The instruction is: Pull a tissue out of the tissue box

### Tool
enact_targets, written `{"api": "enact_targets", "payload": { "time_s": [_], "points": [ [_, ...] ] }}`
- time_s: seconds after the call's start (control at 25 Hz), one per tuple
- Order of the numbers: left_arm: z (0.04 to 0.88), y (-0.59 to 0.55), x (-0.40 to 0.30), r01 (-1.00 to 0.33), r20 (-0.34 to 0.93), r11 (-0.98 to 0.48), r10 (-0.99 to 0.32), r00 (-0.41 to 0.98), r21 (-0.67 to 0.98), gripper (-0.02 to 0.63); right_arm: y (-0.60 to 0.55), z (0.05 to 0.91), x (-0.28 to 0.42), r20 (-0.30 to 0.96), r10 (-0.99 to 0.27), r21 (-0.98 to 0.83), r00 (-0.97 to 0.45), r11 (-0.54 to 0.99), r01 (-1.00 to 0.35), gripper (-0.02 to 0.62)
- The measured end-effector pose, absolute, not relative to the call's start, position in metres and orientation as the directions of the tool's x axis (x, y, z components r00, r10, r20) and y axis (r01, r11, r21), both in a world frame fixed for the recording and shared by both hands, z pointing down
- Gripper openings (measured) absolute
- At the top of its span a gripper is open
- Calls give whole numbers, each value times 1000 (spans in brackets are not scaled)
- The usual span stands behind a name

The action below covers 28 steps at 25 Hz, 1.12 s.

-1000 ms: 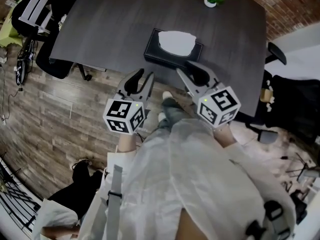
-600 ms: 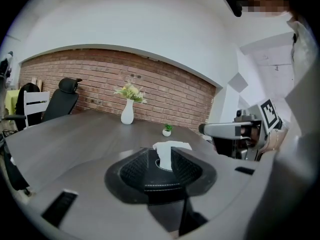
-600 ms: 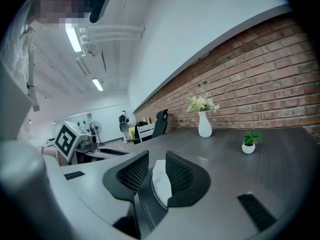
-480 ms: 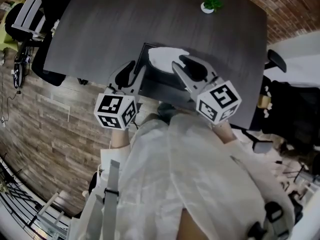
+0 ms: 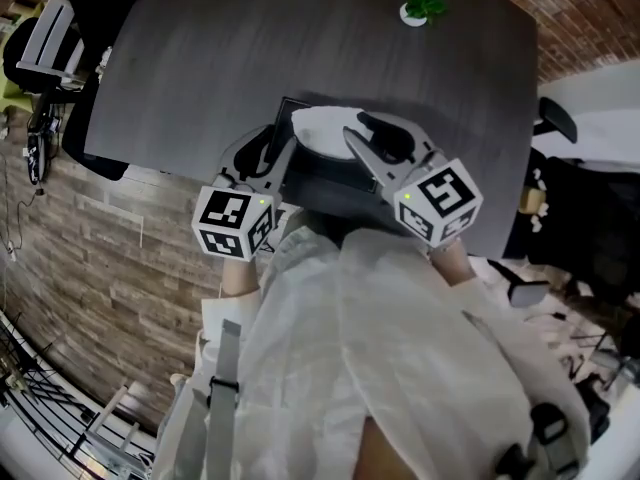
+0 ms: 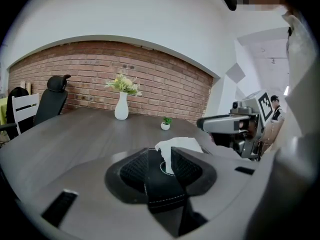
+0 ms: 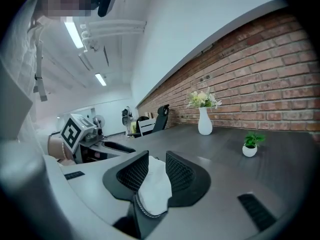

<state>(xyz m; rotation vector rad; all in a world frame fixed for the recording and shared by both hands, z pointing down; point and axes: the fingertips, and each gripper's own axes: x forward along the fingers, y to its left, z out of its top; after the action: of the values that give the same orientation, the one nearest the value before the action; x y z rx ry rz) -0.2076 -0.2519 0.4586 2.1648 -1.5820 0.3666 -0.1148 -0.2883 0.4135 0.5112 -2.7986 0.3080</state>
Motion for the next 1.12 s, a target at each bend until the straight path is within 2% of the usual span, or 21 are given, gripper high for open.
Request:
{"api": "enact_targets", "payload": {
  "time_s": [0.44, 0.56, 0.76, 0.96, 1.12],
  "points": [
    [482, -251, -214, -905, 535, -395, -737, 414, 156, 159, -294, 439, -122, 547, -319, 58, -774, 937, -345, 120],
    [490, -251, -218, -903, 554, -405, -723, 414, 147, 181, -303, 447, -124, 564, -349, 85, -749, 926, -368, 164],
    [500, -248, -214, -878, 557, -443, -690, 462, 179, 191, -320, 456, -125, 585, -365, 83, -724, 915, -394, 178],
    [502, -249, -210, -856, 542, -472, -673, 504, 210, 190, -312, 475, -136, 659, -271, 77, -701, 952, -296, 179],
    [502, -248, -207, -856, 557, -484, -667, 496, 182, 189, -304, 488, -140, 678, -258, 76, -688, 956, -284, 178]
  ]
}}
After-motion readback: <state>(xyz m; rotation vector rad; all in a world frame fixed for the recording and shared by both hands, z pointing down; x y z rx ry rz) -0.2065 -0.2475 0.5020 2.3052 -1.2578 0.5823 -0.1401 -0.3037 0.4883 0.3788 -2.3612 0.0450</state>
